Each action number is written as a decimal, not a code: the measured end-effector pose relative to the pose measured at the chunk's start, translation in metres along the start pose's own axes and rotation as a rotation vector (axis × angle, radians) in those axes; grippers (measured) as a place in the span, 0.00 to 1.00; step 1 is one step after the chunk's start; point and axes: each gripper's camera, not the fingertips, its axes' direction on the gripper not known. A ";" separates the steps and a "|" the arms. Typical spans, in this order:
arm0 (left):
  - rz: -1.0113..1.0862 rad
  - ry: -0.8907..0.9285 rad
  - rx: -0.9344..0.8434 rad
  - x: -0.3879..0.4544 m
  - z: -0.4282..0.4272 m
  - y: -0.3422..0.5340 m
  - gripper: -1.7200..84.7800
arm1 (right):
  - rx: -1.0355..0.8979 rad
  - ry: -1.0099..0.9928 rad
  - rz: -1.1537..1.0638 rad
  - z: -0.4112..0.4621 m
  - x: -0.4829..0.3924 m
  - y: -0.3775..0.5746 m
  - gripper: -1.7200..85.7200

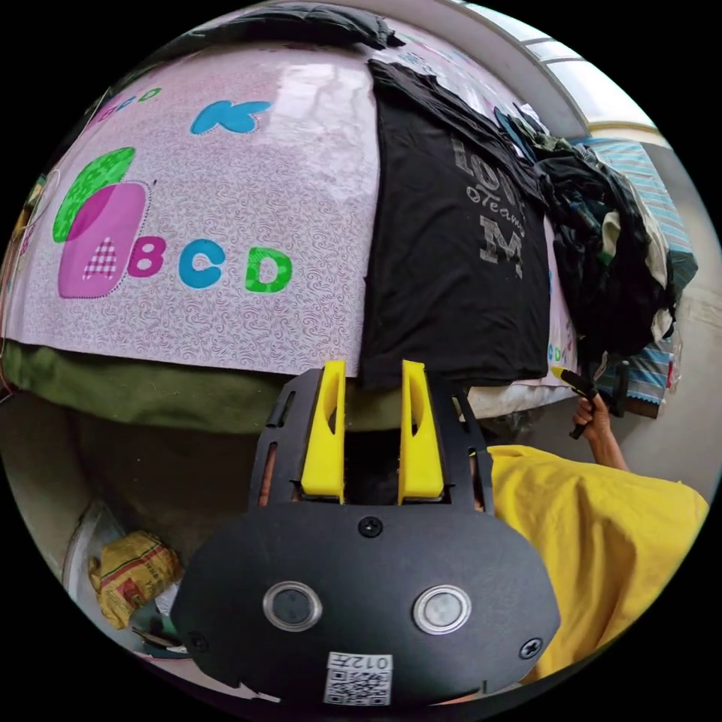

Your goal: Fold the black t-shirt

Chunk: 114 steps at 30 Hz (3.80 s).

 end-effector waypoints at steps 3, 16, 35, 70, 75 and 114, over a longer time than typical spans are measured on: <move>0.040 -0.105 -0.013 0.017 0.007 0.006 0.10 | -0.026 0.023 -0.017 0.005 -0.001 0.005 0.10; 0.069 -0.108 -0.057 0.050 0.007 0.034 0.04 | -0.014 -0.017 -0.008 -0.012 0.007 0.028 0.10; 0.116 -0.142 -0.042 0.102 -0.046 0.060 0.02 | 0.001 0.287 -0.188 -0.046 -0.032 0.063 0.05; -0.015 0.745 0.323 0.064 -0.458 0.027 0.02 | 0.356 -0.821 -0.179 -0.397 0.071 0.009 0.02; -0.032 0.801 0.337 0.054 -0.479 -0.087 0.02 | 0.373 -0.808 -0.125 -0.404 0.066 -0.094 0.02; -0.234 0.793 0.289 0.025 -0.408 -0.527 0.16 | 0.255 -0.260 0.091 -0.316 0.017 -0.481 0.10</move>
